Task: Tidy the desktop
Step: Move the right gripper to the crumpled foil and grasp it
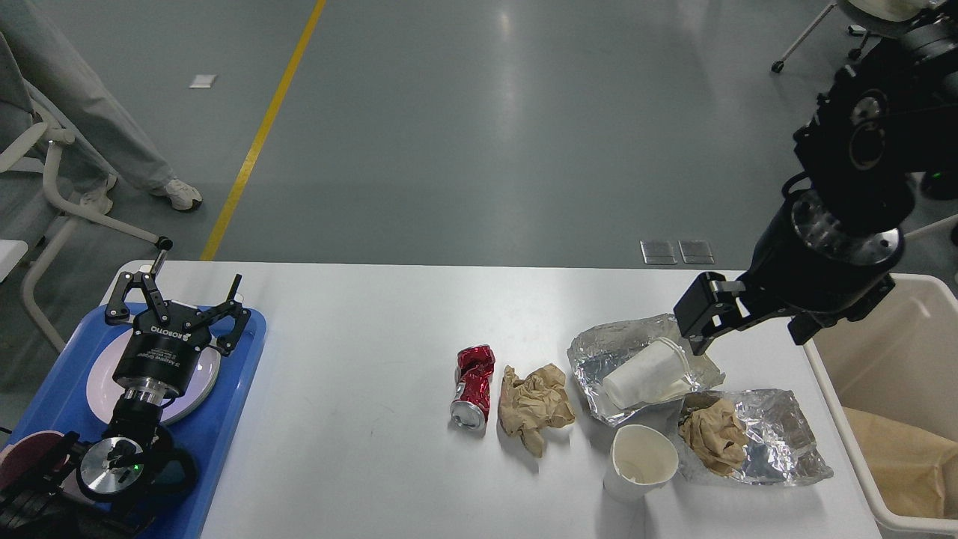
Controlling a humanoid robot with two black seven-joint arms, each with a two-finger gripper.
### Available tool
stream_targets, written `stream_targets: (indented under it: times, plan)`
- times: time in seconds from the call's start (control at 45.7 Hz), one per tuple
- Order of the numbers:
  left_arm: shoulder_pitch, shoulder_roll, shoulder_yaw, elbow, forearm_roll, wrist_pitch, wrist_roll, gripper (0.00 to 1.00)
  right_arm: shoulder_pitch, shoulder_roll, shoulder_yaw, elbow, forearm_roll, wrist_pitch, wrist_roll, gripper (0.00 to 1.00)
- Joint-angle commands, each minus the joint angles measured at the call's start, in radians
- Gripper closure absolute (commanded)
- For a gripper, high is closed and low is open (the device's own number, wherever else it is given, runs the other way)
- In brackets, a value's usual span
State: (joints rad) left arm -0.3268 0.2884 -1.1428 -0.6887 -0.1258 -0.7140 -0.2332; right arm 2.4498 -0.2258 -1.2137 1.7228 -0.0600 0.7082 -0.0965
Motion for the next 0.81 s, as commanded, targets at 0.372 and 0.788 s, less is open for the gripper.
stream_targets:
  times: [0.372, 0.788]
  plan:
    - [0.000, 0.000, 0.000, 0.000, 0.000, -0.001, 0.000, 0.04, -0.498, 0.094, 0.220, -0.058, -0.101, -0.392, -0.043, 0.00]
    - [0.000, 0.000, 0.000, 0.000, 0.000, -0.001, 0.000, 0.04, -0.747, 0.189, 0.276, -0.184, -0.124, -0.546, -0.108, 0.02]
